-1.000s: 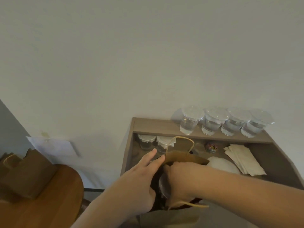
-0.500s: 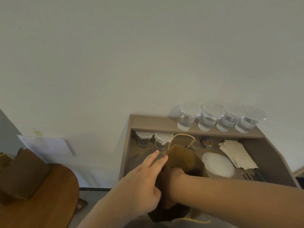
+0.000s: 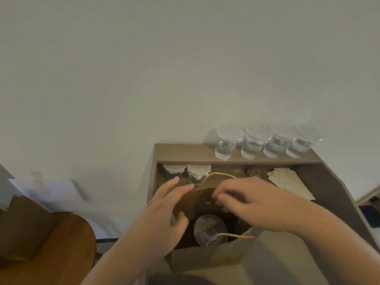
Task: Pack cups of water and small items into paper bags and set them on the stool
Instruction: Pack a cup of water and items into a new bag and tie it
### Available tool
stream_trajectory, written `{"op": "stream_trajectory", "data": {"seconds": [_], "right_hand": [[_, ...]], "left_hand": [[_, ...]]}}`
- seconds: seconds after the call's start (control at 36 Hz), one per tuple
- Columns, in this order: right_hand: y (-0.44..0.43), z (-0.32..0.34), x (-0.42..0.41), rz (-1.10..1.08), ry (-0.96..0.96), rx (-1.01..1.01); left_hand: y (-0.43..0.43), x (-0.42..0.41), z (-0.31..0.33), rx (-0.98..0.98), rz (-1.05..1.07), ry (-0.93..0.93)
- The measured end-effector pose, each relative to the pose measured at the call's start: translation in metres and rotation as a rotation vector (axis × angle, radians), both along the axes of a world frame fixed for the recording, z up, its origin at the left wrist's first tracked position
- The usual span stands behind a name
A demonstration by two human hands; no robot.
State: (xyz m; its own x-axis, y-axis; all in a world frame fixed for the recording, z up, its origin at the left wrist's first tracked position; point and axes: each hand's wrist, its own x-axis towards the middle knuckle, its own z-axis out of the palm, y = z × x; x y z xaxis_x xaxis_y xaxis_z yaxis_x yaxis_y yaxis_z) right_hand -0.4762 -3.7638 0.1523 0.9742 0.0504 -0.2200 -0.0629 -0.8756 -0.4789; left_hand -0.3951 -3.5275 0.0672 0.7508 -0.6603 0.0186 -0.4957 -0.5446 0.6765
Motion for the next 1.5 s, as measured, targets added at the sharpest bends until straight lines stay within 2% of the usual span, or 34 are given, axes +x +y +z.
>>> {"op": "stream_trajectory", "data": {"seconds": [0.08,0.14,0.19,0.31,0.44,0.56,0.69,0.83,0.94,1.06,1.25,1.36,1.5], "right_hand": [[-0.023,-0.004,-0.038,-0.204,-0.3,0.331],[-0.035,-0.019,-0.06,-0.348,-0.485,0.393],[-0.04,-0.037,-0.074,-0.476,-0.518,0.434],[-0.039,-0.071,-0.088,-0.545,-0.409,0.466],[-0.041,-0.092,-0.082,-0.6,-0.36,0.453],[-0.072,-0.121,-0.078,-0.645,-0.254,0.273],[-0.126,-0.175,-0.091,-0.741,-0.181,0.062],[-0.203,-0.221,-0.114,-0.966,-0.064,-0.031],[-0.254,-0.245,-0.13,-1.027,0.02,-0.056],[-0.282,-0.265,-0.13,-1.061,0.125,-0.088],[-0.291,-0.28,-0.115,-1.053,0.116,-0.263],[-0.297,-0.282,-0.107,-1.048,0.187,-0.366],[-0.305,-0.261,-0.105,-0.975,0.254,-0.311]], "left_hand": [[0.01,-0.002,0.001,-0.109,0.069,0.026],[0.02,-0.005,0.002,-0.172,0.129,0.064],[0.03,-0.009,0.001,-0.195,0.179,0.1],[0.037,-0.018,-0.005,-0.147,0.168,0.093],[0.021,-0.024,-0.006,-0.148,0.175,-0.078],[-0.001,-0.027,0.007,-0.087,0.083,-0.271],[-0.039,-0.03,0.047,-0.097,-0.049,-0.297],[-0.094,-0.034,0.078,-0.064,-0.193,-0.411],[-0.139,-0.037,0.085,0.009,-0.332,-0.528],[-0.172,-0.041,0.079,0.071,-0.403,-0.568],[-0.197,-0.043,0.067,0.213,-0.459,-0.578],[-0.204,-0.044,0.066,0.189,-0.444,-0.562],[-0.206,-0.045,0.071,0.087,-0.436,-0.516]]}}
